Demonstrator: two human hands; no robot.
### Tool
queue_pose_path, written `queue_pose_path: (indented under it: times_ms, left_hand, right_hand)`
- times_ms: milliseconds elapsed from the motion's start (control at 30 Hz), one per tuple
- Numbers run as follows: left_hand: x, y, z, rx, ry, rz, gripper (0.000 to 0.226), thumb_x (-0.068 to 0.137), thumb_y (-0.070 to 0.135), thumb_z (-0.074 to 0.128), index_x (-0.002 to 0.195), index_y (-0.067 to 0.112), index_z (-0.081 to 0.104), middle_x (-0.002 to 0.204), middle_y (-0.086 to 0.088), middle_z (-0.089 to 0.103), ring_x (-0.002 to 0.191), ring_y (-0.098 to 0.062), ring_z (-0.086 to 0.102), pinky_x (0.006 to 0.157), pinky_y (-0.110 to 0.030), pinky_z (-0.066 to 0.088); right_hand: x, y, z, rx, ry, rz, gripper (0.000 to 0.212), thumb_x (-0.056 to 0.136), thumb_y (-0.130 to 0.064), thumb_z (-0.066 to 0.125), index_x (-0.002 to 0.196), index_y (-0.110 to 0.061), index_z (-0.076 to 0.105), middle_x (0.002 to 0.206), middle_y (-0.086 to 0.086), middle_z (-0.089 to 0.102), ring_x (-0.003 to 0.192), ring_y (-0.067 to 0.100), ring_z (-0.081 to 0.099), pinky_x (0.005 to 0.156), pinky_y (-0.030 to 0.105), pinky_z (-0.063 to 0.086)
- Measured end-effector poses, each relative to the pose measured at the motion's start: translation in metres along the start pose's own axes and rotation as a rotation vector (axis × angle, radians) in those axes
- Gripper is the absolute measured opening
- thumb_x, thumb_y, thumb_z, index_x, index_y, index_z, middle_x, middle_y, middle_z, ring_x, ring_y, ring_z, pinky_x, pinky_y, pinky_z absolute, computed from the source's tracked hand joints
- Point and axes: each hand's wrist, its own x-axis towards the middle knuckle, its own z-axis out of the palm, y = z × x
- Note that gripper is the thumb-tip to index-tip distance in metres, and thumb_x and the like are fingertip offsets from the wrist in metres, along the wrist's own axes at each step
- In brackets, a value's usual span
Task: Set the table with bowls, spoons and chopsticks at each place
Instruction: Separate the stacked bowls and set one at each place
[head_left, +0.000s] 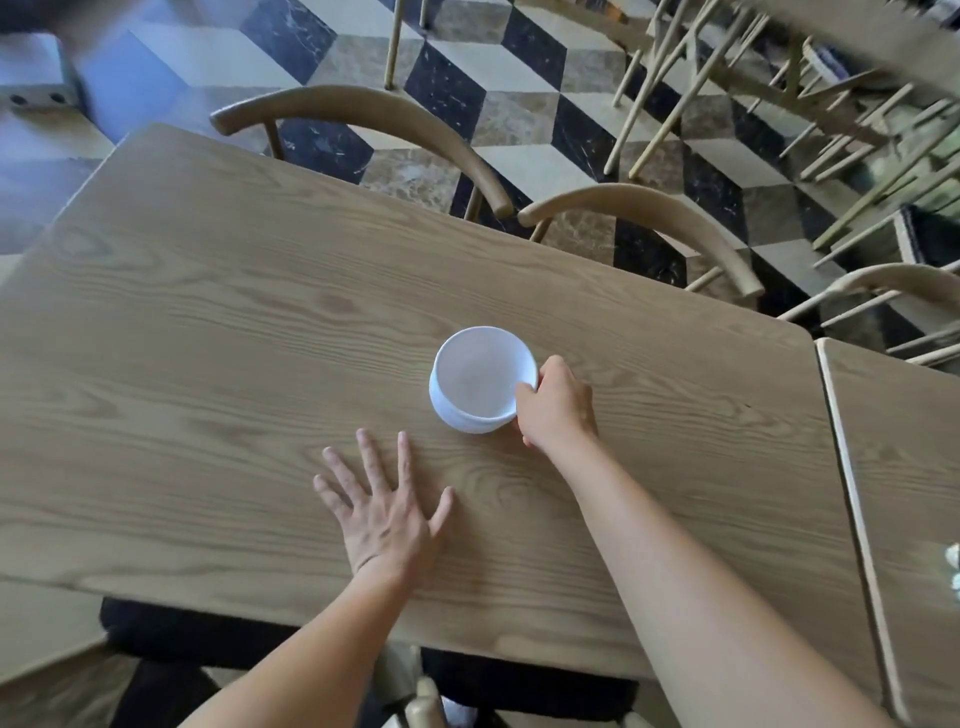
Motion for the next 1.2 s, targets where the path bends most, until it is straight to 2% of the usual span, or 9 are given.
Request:
queue_pose_path:
  times_ms: [67, 100, 267, 367, 533, 667, 867, 1067, 1200]
  left_hand:
    - [0.000, 0.001, 0.003, 0.004, 0.025, -0.001, 0.095, 0.079, 0.082, 0.028, 0.158, 0.029, 0.019, 0.166, -0.020, 0.008, 0.147, -0.056, -0.009, 0.116, -0.069, -0.005]
    - [0.000, 0.001, 0.003, 0.000, 0.037, 0.000, 0.095, 0.079, 0.082, 0.029, 0.157, 0.029, 0.021, 0.166, -0.020, 0.008, 0.147, -0.055, -0.009, 0.116, -0.069, -0.005]
    - [-0.001, 0.001, 0.005, -0.012, 0.077, -0.011, 0.093, 0.078, 0.080, 0.034, 0.156, 0.030, 0.028, 0.166, -0.018, 0.012, 0.147, -0.054, -0.006, 0.117, -0.068, -0.002]
    - [0.000, 0.000, 0.006, -0.023, 0.090, -0.020, 0.092, 0.079, 0.081, 0.033, 0.157, 0.033, 0.024, 0.167, -0.016, 0.008, 0.148, -0.052, -0.009, 0.117, -0.066, -0.005]
    - [-0.003, 0.002, 0.004, -0.028, 0.102, -0.035, 0.091, 0.080, 0.083, 0.031, 0.158, 0.036, 0.017, 0.168, -0.012, 0.002, 0.149, -0.048, -0.013, 0.118, -0.062, -0.010]
    - [-0.006, 0.002, 0.004, -0.049, 0.132, -0.039, 0.090, 0.082, 0.081, 0.036, 0.157, 0.036, 0.018, 0.168, -0.011, 0.002, 0.150, -0.046, -0.013, 0.118, -0.060, -0.010]
    - [-0.008, 0.004, 0.001, -0.043, 0.130, -0.052, 0.087, 0.082, 0.079, 0.037, 0.156, 0.038, 0.019, 0.168, -0.010, 0.002, 0.150, -0.046, -0.009, 0.119, -0.060, -0.009]
    - [-0.010, 0.004, -0.001, -0.030, 0.132, -0.046, 0.085, 0.083, 0.078, 0.037, 0.155, 0.038, 0.020, 0.168, -0.010, 0.002, 0.151, -0.045, -0.009, 0.120, -0.061, -0.007]
    - [-0.016, 0.009, -0.009, -0.079, 0.128, -0.045, 0.083, 0.086, 0.073, 0.043, 0.156, 0.035, 0.021, 0.168, -0.011, 0.002, 0.151, -0.044, -0.007, 0.119, -0.062, -0.007]
  right_hand:
    - [0.001, -0.001, -0.001, -0.018, 0.006, -0.042, 0.009, 0.090, -0.022, 0.046, 0.085, -0.017, 0.039, 0.100, 0.022, 0.065, 0.078, 0.039, 0.070, 0.066, 0.044, 0.058]
    - [0.001, -0.002, -0.003, -0.019, 0.002, -0.061, 0.009, 0.090, -0.021, 0.045, 0.085, -0.017, 0.038, 0.100, 0.022, 0.065, 0.079, 0.040, 0.070, 0.066, 0.044, 0.057]
    - [-0.005, 0.002, -0.020, 0.095, -0.020, -0.098, 0.012, 0.092, -0.015, 0.041, 0.083, -0.016, 0.033, 0.088, 0.022, 0.063, 0.056, 0.032, 0.064, 0.043, 0.025, 0.039]
    - [-0.014, 0.014, -0.040, 0.298, -0.042, -0.078, 0.016, 0.093, -0.012, 0.041, 0.081, -0.017, 0.033, 0.069, 0.015, 0.055, 0.032, 0.019, 0.044, 0.032, 0.018, 0.027]
    - [-0.035, 0.070, -0.076, 0.503, -0.050, 0.053, 0.014, 0.096, -0.012, 0.042, 0.083, -0.016, 0.036, 0.072, 0.019, 0.056, 0.021, 0.011, 0.032, 0.031, 0.013, 0.021]
    - [-0.047, 0.134, -0.085, 0.513, 0.006, 0.199, 0.020, 0.092, -0.006, 0.039, 0.080, -0.018, 0.029, 0.062, 0.015, 0.050, 0.024, 0.012, 0.028, 0.034, 0.013, 0.019]
    - [-0.069, 0.211, -0.084, 0.464, -0.042, 0.412, 0.017, 0.090, -0.006, 0.036, 0.080, -0.018, 0.030, 0.075, 0.021, 0.060, 0.031, 0.013, 0.033, 0.032, 0.017, 0.018]
    - [-0.093, 0.247, -0.069, 0.465, -0.131, 0.490, 0.020, 0.093, -0.004, 0.035, 0.081, -0.018, 0.027, 0.080, 0.017, 0.054, 0.025, 0.006, 0.032, 0.031, 0.016, 0.017]
    - [-0.103, 0.256, -0.062, 0.480, -0.183, 0.509, 0.017, 0.096, -0.005, 0.036, 0.085, -0.016, 0.030, 0.078, 0.015, 0.053, 0.039, 0.013, 0.040, 0.032, 0.017, 0.018]
